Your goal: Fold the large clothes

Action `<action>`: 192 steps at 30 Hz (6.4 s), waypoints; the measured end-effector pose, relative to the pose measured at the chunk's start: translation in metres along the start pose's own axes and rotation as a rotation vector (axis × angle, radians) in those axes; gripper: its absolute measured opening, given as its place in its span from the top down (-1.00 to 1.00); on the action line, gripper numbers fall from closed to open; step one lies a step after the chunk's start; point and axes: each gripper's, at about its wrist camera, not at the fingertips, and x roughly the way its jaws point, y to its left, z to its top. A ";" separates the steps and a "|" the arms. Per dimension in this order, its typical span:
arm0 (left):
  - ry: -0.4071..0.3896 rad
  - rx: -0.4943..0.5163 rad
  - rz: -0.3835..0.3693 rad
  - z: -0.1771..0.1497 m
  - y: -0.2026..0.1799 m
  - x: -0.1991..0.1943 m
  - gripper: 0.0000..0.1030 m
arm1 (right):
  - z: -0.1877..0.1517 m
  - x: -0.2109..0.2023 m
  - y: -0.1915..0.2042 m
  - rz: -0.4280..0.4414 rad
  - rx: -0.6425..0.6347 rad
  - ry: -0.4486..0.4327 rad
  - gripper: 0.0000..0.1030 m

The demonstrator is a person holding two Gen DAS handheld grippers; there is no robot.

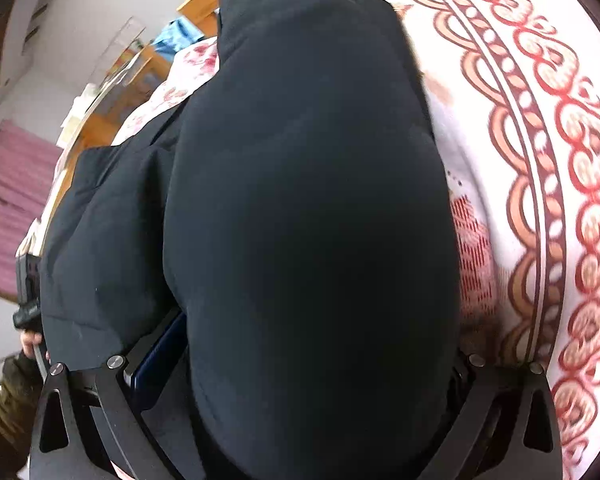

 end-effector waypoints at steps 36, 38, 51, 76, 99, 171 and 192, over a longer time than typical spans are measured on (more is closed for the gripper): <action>-0.167 0.204 0.286 -0.128 -0.107 -0.104 0.75 | -0.153 -0.139 0.069 -0.129 -0.064 -0.230 0.57; -0.168 0.220 0.302 -0.133 -0.106 -0.099 0.73 | -0.153 -0.134 0.072 -0.150 -0.053 -0.230 0.56; -0.194 0.210 0.297 -0.147 -0.098 -0.094 0.52 | -0.175 -0.117 0.069 -0.233 -0.020 -0.261 0.28; -0.426 0.173 0.275 -0.226 -0.141 -0.186 -0.85 | -0.289 -0.189 0.172 -0.277 -0.081 -0.535 -1.00; -0.518 0.300 0.227 -0.343 -0.180 -0.252 -0.90 | -0.422 -0.210 0.270 -0.243 -0.127 -0.587 -1.00; -0.593 0.340 0.276 -0.448 -0.173 -0.215 -0.90 | -0.491 -0.200 0.255 -0.368 -0.199 -0.624 -1.00; -0.595 0.355 0.278 -0.448 -0.170 -0.216 -0.90 | -0.491 -0.202 0.253 -0.369 -0.199 -0.624 -1.00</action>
